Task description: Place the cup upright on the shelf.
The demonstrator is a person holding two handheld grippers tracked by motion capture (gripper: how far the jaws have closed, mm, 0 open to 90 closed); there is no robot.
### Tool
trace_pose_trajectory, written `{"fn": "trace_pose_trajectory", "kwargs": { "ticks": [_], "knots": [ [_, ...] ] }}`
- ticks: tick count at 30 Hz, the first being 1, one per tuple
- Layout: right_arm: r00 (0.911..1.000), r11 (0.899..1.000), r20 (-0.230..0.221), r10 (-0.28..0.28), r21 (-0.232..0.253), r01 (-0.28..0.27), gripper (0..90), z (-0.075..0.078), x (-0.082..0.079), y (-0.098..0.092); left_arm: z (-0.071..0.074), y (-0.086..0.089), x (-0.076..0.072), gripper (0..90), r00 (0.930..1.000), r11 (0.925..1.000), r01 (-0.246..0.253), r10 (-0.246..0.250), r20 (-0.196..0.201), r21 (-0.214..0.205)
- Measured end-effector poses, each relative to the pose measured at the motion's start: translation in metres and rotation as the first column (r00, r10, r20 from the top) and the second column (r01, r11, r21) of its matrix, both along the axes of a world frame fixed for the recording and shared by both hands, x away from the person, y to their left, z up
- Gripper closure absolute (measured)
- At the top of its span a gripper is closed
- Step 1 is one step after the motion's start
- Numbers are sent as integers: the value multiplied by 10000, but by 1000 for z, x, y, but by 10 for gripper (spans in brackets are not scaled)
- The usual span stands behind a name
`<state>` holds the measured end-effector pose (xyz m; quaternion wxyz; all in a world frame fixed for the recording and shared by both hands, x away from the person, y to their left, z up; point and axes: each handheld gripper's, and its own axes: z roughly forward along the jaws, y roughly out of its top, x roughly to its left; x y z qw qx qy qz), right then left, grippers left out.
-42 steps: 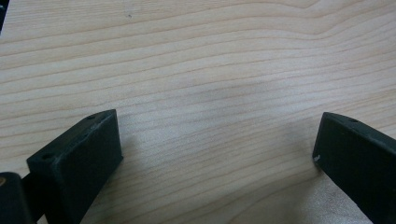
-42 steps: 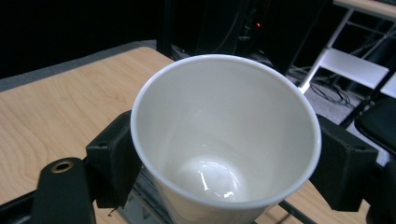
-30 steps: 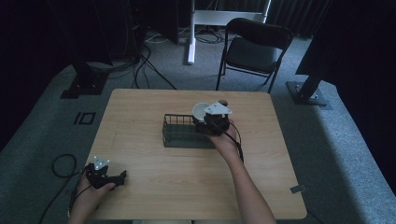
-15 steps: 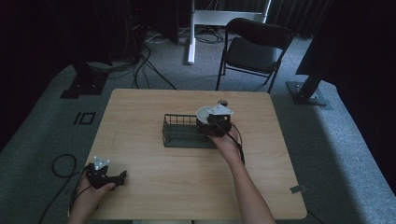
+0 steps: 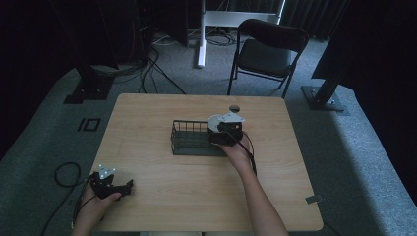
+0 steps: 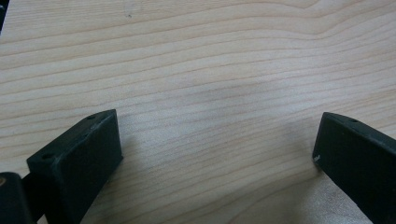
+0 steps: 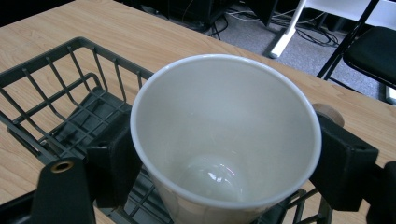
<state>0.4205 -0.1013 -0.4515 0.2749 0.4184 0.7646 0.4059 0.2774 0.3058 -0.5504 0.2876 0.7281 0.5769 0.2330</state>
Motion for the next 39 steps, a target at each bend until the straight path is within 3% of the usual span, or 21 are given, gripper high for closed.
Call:
{"fn": "trace_pose_trajectory", "kwargs": {
  "ticks": [10,15,22,39],
  "knots": [
    [9997,9999,-224,40,128,-37,188,1,2,-3,0,0,0,15,10000,10000,-1,1,0,2],
    [9996,9991,-259,126,408,-115,129,5,2,-5,0,0,0,15,10000,10000,0,0,-5,0],
    [9998,9991,-48,193,375,-191,129,12,-4,-8,0,0,0,15,10000,10000,-3,3,-4,-1],
    [9994,9987,-167,306,417,-299,124,9,-16,-24,0,0,0,15,10000,10000,-3,3,8,-8]
  ]
}}
